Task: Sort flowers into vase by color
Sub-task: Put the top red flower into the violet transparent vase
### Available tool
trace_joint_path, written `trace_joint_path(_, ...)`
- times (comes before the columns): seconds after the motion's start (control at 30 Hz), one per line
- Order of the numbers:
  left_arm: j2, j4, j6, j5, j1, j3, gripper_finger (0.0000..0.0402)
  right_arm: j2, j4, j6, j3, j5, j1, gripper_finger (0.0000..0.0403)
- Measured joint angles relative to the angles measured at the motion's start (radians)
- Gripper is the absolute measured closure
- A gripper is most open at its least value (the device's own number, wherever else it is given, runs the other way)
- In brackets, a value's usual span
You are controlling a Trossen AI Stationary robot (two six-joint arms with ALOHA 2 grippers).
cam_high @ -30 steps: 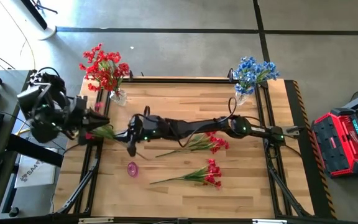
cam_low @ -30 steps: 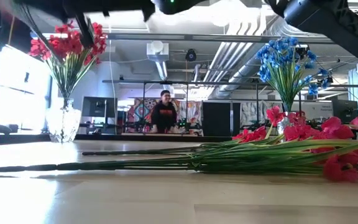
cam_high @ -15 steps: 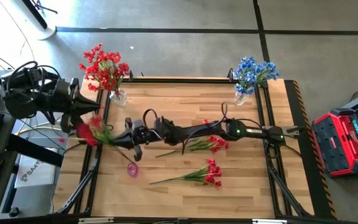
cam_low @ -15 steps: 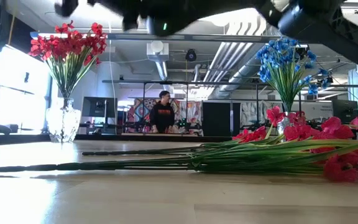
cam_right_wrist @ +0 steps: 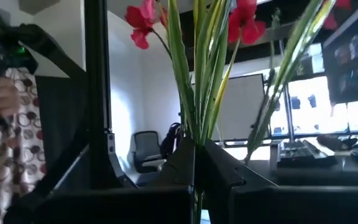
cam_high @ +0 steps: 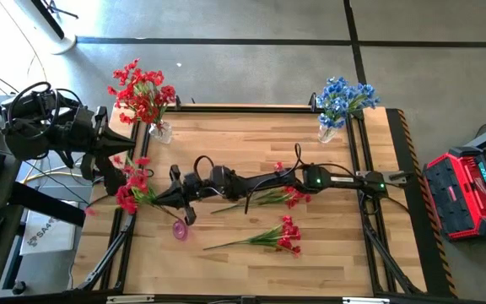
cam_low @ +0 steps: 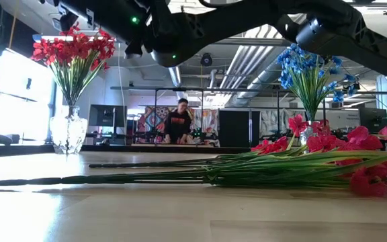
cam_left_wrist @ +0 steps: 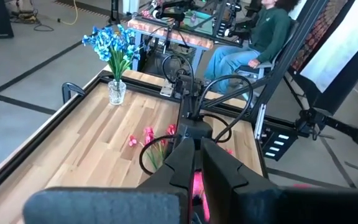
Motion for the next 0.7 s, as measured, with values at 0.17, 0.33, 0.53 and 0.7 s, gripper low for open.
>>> trace_joint_path(0.17, 0.0, 0.0, -0.026, 0.0, 0.0, 0.0, 0.0387, 0.008, 0.017, -0.069, 0.0, 0.021, 0.011, 0.0403)
trace_joint_path(0.33, 0.0, 0.0, -0.027, 0.0, 0.0, 0.0, 0.0387, 0.014, 0.042, -0.086, 0.0, 0.071, 0.042, 0.0403)
trace_joint_path(0.53, 0.0, 0.001, -0.028, 0.0, 0.0, 0.0, 0.0387, 0.014, 0.054, -0.102, 0.0, 0.149, 0.068, 0.0403)
trace_joint_path(0.7, 0.0, 0.0, -0.045, -0.001, 0.0, 0.0, 0.0387, 0.014, -0.009, -0.14, 0.0, 0.193, 0.07, 0.0403)
